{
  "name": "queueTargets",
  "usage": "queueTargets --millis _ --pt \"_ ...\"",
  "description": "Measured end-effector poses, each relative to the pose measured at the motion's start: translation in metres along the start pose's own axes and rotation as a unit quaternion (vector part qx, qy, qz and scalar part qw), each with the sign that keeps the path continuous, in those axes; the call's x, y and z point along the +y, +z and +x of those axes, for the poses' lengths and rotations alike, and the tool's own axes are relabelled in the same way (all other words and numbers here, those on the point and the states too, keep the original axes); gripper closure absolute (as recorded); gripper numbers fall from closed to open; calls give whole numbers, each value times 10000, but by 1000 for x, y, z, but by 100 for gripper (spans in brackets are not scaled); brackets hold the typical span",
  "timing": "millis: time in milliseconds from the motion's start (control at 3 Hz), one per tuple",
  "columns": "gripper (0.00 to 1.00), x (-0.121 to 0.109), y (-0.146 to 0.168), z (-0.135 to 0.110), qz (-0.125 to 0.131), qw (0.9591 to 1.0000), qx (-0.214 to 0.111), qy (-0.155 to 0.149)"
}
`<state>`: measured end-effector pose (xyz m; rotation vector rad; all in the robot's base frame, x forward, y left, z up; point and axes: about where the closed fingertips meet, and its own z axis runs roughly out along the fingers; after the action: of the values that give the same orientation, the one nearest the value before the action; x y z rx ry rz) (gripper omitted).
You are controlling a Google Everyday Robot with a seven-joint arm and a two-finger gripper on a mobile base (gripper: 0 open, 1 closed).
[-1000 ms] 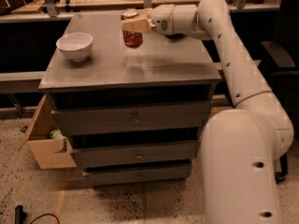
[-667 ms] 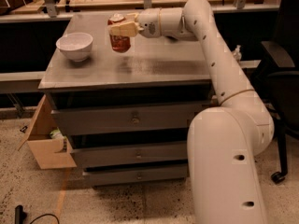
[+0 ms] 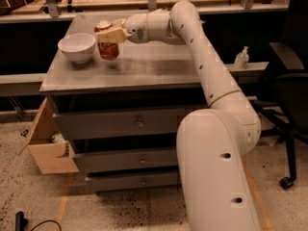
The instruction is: Move coke can near white bowl
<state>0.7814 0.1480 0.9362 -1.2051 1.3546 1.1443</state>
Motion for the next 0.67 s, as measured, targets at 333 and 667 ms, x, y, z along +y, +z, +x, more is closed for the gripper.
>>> queueTargets --millis 333,667 --pt "30 1 9 7 -26 10000 15 -73" --pt "6 3 13 19 -40 9999 57 -120"
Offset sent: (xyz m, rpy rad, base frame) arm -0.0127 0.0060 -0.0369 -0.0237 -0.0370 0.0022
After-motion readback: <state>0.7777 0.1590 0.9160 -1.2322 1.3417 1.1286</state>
